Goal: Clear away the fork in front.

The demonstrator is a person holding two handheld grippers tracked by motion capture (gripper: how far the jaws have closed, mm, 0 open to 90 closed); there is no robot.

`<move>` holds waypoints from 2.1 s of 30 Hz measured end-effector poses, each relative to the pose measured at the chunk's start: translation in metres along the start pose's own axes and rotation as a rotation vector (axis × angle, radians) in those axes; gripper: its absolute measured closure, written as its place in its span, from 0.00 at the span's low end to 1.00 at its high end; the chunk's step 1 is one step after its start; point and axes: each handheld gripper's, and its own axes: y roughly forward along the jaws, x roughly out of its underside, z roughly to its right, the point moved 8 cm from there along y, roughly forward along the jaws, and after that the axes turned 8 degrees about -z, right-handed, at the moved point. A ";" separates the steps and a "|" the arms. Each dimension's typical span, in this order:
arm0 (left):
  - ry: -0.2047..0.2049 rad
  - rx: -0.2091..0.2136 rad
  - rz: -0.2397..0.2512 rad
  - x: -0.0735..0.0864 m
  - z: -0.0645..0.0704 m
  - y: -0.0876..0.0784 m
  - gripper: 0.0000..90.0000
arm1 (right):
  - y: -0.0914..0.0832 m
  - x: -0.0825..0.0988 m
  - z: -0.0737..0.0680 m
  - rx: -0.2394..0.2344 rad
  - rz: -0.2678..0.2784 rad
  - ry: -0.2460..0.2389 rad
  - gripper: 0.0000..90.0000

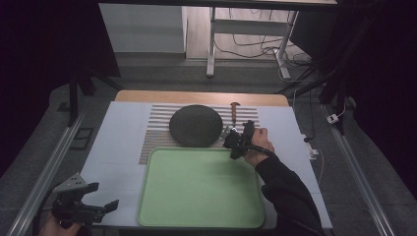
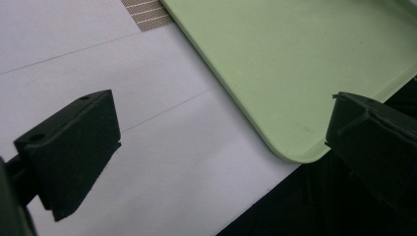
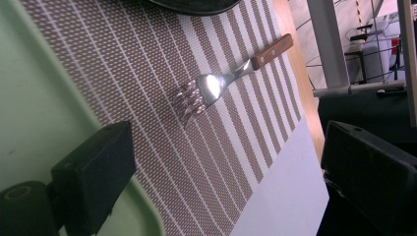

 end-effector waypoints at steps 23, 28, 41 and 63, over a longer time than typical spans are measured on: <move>0.001 0.000 -0.001 0.000 0.000 0.000 0.00 | 0.036 -0.017 -0.012 0.090 -0.042 -0.203 0.59; 0.003 0.000 -0.001 0.000 0.000 0.000 0.00 | 0.041 -0.018 -0.017 0.109 -0.047 -0.249 0.75; 0.004 0.000 -0.002 0.000 0.000 0.000 0.00 | 0.038 -0.014 -0.014 0.160 -0.037 -0.288 1.00; 0.007 -0.001 -0.006 0.000 0.001 0.000 0.00 | -0.023 -0.006 -0.004 0.110 0.077 -0.228 1.00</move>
